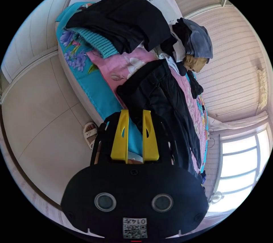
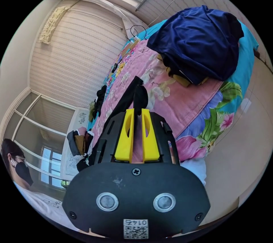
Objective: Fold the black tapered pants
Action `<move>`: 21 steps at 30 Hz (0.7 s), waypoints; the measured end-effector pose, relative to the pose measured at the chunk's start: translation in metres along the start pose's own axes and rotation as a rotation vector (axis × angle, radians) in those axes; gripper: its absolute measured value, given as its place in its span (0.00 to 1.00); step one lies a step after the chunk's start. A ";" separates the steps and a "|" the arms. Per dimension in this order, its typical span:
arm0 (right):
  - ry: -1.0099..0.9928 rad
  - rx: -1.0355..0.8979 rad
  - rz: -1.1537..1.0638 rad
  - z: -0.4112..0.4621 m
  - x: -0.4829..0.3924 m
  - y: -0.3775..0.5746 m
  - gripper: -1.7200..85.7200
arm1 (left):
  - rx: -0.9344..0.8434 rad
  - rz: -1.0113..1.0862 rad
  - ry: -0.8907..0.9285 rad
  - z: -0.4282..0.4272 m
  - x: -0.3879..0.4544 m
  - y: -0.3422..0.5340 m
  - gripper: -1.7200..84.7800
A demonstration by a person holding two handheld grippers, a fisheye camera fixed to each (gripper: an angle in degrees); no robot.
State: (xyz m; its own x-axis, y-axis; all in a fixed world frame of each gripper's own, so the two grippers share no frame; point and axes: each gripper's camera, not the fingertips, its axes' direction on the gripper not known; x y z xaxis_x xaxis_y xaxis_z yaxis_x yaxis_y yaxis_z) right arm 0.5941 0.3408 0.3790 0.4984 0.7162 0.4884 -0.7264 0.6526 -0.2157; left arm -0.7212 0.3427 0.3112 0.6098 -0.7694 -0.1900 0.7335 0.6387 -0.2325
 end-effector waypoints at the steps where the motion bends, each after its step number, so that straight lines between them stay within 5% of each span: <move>1: 0.019 -0.019 -0.042 0.001 -0.011 -0.006 0.06 | -0.007 -0.011 0.041 -0.004 -0.004 -0.004 0.07; 9: 0.137 -0.108 -0.299 0.017 -0.083 -0.074 0.05 | 0.002 0.106 0.235 -0.038 0.028 -0.054 0.04; 21: 0.289 -0.241 0.025 0.146 -0.074 -0.193 0.05 | 0.082 0.135 0.208 0.055 0.120 -0.156 0.05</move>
State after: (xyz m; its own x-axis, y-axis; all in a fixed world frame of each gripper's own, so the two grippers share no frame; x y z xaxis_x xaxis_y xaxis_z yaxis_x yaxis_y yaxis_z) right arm 0.6286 0.1260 0.5080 0.6202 0.7504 0.2288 -0.6248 0.6488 -0.4343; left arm -0.7461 0.1508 0.3772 0.6357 -0.6555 -0.4078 0.6764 0.7275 -0.1150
